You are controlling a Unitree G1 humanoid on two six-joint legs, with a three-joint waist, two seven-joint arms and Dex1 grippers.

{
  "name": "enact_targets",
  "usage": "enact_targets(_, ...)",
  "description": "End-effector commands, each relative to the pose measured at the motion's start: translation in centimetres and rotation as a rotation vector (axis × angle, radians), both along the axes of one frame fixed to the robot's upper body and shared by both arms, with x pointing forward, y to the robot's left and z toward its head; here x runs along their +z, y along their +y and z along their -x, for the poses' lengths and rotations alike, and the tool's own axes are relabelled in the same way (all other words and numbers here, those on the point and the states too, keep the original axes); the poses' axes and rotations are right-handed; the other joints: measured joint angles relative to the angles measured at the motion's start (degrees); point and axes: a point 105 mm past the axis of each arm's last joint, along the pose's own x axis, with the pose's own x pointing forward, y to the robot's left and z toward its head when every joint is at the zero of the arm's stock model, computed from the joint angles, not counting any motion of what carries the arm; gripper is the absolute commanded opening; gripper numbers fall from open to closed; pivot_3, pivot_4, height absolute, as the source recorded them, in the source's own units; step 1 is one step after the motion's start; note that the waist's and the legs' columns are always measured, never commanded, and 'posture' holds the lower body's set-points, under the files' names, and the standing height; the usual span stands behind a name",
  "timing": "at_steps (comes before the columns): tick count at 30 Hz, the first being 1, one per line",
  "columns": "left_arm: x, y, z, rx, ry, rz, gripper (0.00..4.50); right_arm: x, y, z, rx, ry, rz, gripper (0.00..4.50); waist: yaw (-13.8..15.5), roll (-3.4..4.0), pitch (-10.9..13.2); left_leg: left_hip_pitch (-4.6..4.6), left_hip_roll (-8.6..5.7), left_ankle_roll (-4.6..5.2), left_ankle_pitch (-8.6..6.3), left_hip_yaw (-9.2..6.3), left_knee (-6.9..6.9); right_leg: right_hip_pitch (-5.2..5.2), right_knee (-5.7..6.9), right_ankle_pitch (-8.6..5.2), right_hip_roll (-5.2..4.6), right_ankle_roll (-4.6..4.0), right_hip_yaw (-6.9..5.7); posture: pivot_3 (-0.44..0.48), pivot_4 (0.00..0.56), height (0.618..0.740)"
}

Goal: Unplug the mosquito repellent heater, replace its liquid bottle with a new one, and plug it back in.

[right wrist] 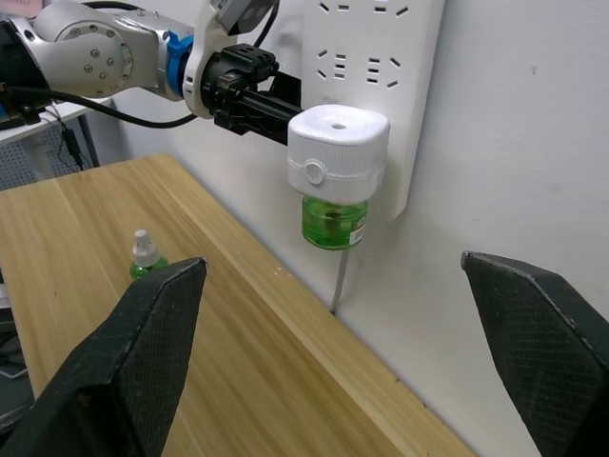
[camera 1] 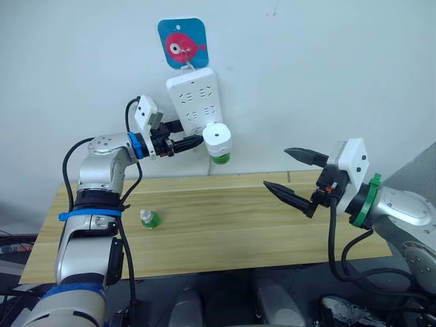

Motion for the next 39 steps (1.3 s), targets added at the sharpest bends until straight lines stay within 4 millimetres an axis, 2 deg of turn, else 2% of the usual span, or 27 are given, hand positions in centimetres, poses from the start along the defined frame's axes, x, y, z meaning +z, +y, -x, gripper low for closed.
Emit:
enact_targets(1,1.7,-0.9,0.5,-0.043,-0.064,0.004,1.74,1.0,0.9,-0.1,-0.051,-0.068,-0.008,4.5,0.0,0.01,0.0,-0.01,0.0,0.0,0.0,-0.01,0.0,-0.01,0.0,0.0,0.0,0.0,-0.01,-0.224,0.196,0.74)
enact_targets(2,1.6,-0.9,0.5,-0.044,-0.061,0.003,1.41,0.9,1.2,-0.3,-0.074,-0.067,-0.001,4.5,0.0,0.02,0.0,-0.01,0.0,0.0,0.0,-0.01,0.0,-0.01,0.0,0.0,0.0,0.0,-0.01,-0.224,0.196,0.74)
enact_targets(3,1.6,-0.9,0.6,-0.046,-0.059,0.003,1.3,0.8,1.6,-0.6,-0.095,-0.08,0.015,4.5,0.0,0.03,0.0,-0.03,0.0,0.0,0.0,-0.02,0.0,-0.02,0.0,0.0,0.0,0.0,-0.01,-0.222,0.196,0.74)
enact_targets(9,1.6,-1.1,0.8,-0.054,-0.054,-0.003,1.3,1.3,5.1,-2.0,-0.182,-0.127,-0.016,4.5,0.0,0.07,0.1,-0.11,0.0,-0.01,0.0,-0.09,0.0,-0.08,0.0,0.0,0.0,0.0,-0.05,-0.219,0.195,0.74)
enact_targets(15,1.5,-1.3,1.0,-0.055,-0.054,-0.006,1.3,1.6,7.7,-3.8,-0.28,-0.097,-0.074,4.5,0.0,0.08,0.1,-0.36,-0.03,-0.04,0.02,-0.26,0.0,-0.18,-0.03,0.0,-0.04,0.0,-0.18,-0.211,0.192,0.74)
enact_targets(22,1.5,-1.5,1.1,-0.056,-0.059,-0.005,1.3,1.8,8.7,-5.8,-0.367,-0.075,-0.108,4.5,0.0,0.09,0.1,-0.52,-0.04,-0.05,0.03,-0.33,0.0,-0.35,0.0,0.0,-0.08,0.0,-0.26,-0.203,0.188,0.74)
enact_targets(32,1.5,-1.6,1.2,-0.052,-0.063,-0.005,1.3,1.7,11.1,-7.2,-0.347,-0.049,-0.156,4.5,0.0,0.09,0.1,-0.55,-0.05,-0.03,0.02,-0.33,0.0,-0.42,0.06,0.0,-0.09,-0.01,-0.27,-0.186,0.186,0.74)
enact_targets(34,1.5,-1.6,1.2,-0.05,-0.062,-0.004,1.3,1.6,11.3,-7.3,-0.34,-0.043,-0.166,4.12,0.0,0.1,0.1,-0.55,-0.05,-0.03,0.01,-0.33,-0.01,-0.43,0.06,0.01,-0.09,-0.01,-0.28,-0.183,0.188,0.74)
enact_targets(37,1.5,-1.6,1.3,-0.05,-0.062,-0.005,1.3,1.6,11.4,-7.4,-0.335,-0.043,-0.17,3.09,0.0,0.1,0.1,-0.57,-0.05,-0.03,0.02,-0.33,-0.01,-0.44,0.06,0.01,-0.09,-0.01,-0.28,-0.181,0.189,0.74)
enact_targets(38,1.4,-1.4,1.3,-0.042,-0.061,-0.007,1.3,1.6,11.4,-7.4,-0.332,-0.046,-0.168,2.93,0.0,0.1,0.1,-0.57,-0.04,-0.03,0.02,-0.34,-0.01,-0.44,0.06,0.01,-0.1,-0.01,-0.28,-0.181,0.189,0.74)
enact_targets(39,1.4,-1.3,1.2,-0.032,-0.061,-0.007,1.3,1.6,11.5,-7.3,-0.329,-0.048,-0.167,2.97,0.0,0.1,0.1,-0.57,-0.05,-0.03,0.02,-0.33,-0.02,-0.44,0.06,0.01,-0.1,-0.01,-0.28,-0.181,0.189,0.74)
